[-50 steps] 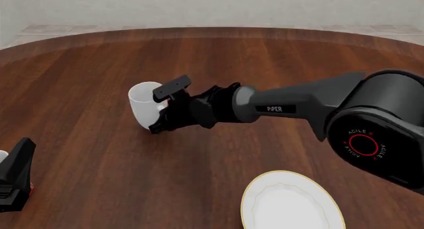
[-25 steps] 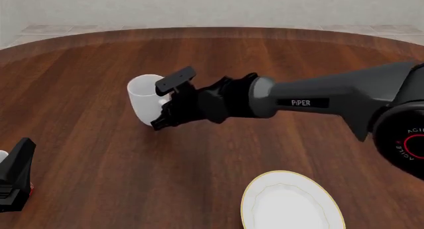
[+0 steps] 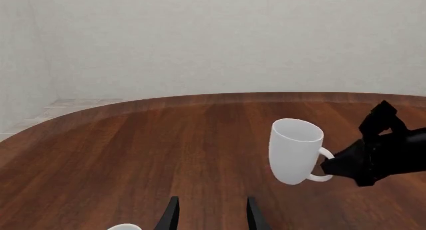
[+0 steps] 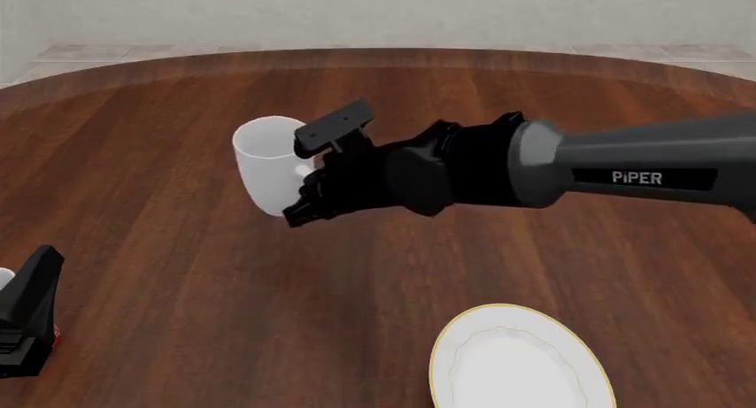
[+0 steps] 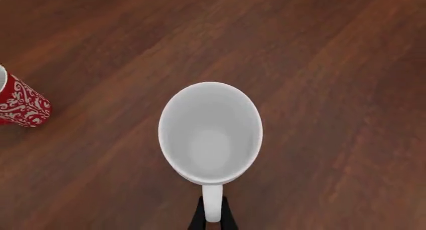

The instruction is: Put the white mug on the plate.

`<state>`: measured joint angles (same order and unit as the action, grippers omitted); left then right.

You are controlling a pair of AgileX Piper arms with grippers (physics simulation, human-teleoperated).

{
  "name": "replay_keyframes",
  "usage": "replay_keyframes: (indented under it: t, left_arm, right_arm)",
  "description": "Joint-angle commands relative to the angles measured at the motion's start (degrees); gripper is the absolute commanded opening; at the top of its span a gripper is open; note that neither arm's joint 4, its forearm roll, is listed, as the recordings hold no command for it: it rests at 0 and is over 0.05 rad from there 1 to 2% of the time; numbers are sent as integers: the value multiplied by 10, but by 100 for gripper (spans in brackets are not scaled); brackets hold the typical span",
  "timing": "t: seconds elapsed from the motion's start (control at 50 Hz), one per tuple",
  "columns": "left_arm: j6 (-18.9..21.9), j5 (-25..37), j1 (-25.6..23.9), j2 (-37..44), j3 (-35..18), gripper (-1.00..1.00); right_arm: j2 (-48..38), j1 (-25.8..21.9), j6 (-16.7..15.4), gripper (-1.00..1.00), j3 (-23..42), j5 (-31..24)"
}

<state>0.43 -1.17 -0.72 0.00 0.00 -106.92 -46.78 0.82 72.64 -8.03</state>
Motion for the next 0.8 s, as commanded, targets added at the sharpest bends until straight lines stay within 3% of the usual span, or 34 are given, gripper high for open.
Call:
replay_keyframes:
  t: [0.02,0.28,0.48,0.8]
  left_arm:
    - [0,0,0,0,0,100]
    - [0,0,0,0,0,100]
    - [0,0,0,0,0,100]
    - [0,0,0,0,0,100]
  right_arm:
    - [44,-6,7,-100,-33,1]
    - [102,-6,13,-100,-80,-6]
    - [153,-9,23,-100,-151,26]
    - [212,-7,27,-100,-193,26]
